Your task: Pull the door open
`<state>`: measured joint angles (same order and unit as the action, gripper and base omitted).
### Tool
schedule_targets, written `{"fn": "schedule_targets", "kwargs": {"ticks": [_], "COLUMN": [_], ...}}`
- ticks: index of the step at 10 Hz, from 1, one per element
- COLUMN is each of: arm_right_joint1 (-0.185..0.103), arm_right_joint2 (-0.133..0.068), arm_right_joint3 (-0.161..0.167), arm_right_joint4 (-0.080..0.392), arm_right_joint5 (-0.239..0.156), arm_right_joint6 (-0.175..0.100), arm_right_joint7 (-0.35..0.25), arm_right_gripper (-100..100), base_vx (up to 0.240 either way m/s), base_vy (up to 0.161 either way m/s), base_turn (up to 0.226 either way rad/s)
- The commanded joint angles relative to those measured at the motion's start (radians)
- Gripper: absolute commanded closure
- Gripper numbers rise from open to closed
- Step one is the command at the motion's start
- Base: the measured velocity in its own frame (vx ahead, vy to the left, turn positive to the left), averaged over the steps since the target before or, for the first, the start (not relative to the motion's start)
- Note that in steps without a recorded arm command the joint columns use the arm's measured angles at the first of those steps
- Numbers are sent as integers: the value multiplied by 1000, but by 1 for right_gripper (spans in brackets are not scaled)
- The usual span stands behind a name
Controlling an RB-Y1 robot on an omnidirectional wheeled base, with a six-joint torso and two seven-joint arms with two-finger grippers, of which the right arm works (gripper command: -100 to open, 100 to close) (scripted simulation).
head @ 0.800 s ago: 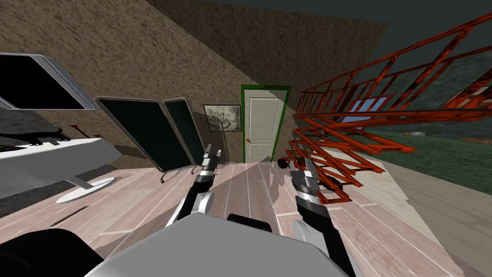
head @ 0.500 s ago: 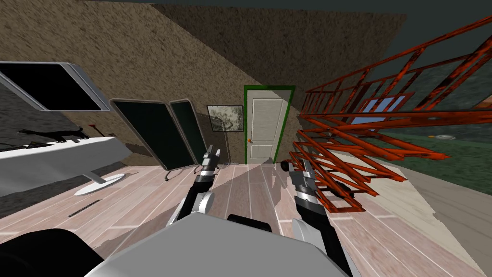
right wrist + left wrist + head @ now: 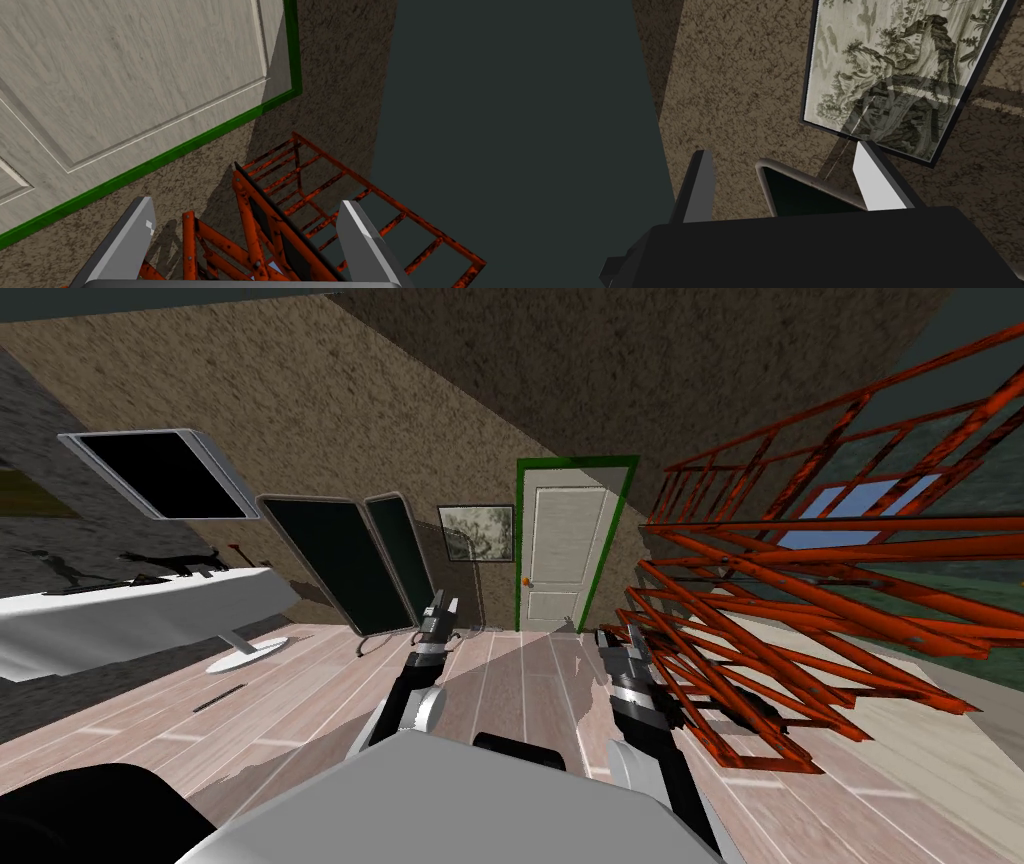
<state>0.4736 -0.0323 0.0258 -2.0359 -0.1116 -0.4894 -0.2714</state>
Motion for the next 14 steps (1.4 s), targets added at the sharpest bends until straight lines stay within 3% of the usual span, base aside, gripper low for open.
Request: {"fn": "schedule_targets", "kwargs": {"ticks": [1, 11, 12, 14], "arm_right_joint1": [-21, -123, -123, -145], "arm_right_joint2": [-8, -41, -41, -47], "arm_right_joint3": [-9, -53, -53, -63], "arm_right_joint4": [46, 286, 286, 339], "arm_right_joint5": [-19, -106, -106, -126], "arm_right_joint6": [-9, -72, -72, -86], "arm_right_joint7": [-38, -202, -202, -238], "arm_right_gripper": [-100, -100, -100, -100], "base_vx": [131, 98, 61, 68], "base_vy": [5, -1, -9, -5], "base_turn": [186, 135, 28, 125]}}
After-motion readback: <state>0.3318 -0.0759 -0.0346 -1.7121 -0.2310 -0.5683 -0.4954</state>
